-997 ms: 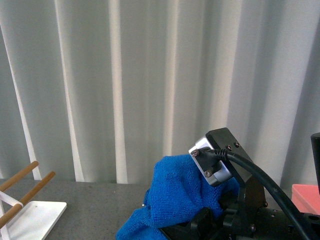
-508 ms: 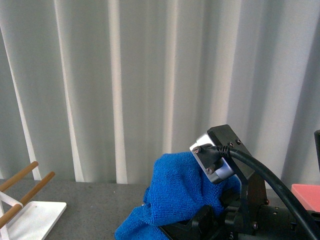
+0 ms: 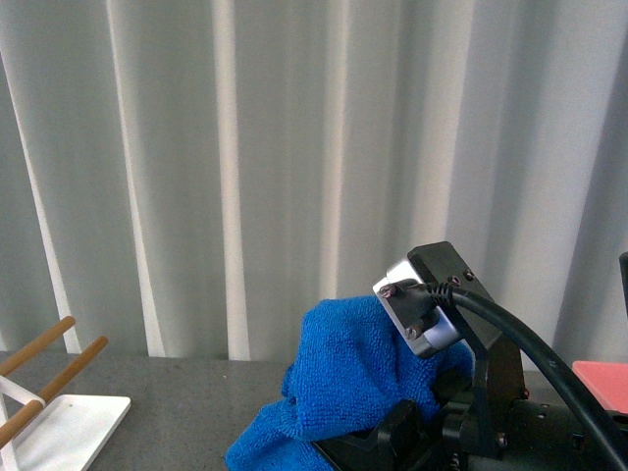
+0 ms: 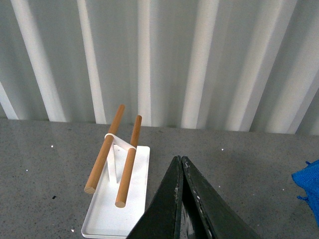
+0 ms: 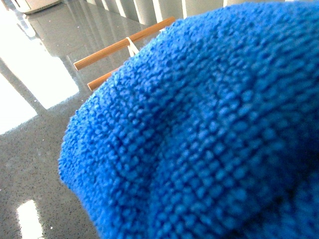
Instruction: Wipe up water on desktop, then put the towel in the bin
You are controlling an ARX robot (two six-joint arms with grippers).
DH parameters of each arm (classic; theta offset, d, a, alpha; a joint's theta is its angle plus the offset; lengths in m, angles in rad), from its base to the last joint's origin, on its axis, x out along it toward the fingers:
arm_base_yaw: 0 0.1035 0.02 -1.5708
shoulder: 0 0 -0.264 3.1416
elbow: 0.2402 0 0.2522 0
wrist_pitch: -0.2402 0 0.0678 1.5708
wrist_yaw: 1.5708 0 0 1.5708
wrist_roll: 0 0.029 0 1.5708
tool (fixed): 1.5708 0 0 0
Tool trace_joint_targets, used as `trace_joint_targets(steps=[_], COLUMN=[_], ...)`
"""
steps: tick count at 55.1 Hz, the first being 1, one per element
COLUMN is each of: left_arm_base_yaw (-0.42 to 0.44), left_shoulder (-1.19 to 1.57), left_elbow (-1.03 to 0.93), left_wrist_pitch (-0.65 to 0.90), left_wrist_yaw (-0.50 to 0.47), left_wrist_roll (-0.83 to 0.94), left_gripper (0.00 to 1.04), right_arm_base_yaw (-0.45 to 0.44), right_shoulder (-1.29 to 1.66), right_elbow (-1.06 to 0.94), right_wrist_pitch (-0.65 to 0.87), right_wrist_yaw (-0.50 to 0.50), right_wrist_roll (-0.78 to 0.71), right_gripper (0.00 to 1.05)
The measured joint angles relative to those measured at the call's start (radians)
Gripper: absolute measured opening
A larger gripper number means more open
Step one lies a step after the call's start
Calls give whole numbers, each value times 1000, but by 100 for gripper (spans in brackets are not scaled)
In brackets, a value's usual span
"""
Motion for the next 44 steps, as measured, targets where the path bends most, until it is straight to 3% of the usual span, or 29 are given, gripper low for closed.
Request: trace_joint_targets(steps=[36,44], left_arm_base_yaw=[0,0], left_shoulder=[-204,-353], left_elbow=[0,0], left_wrist_pitch=[-203,-369], left_wrist_yaw=[0,1], left_wrist_roll=[0,0], left_gripper=[4,4], right_arm_base_yaw=[-23,-24], right_shoulder=[-2,-4], right_elbow=[-13,-13], right_wrist_pitch=[2,1], right_wrist_yaw=[-12,-11], right_wrist_roll=[-2,-2], right_gripper=[6,6])
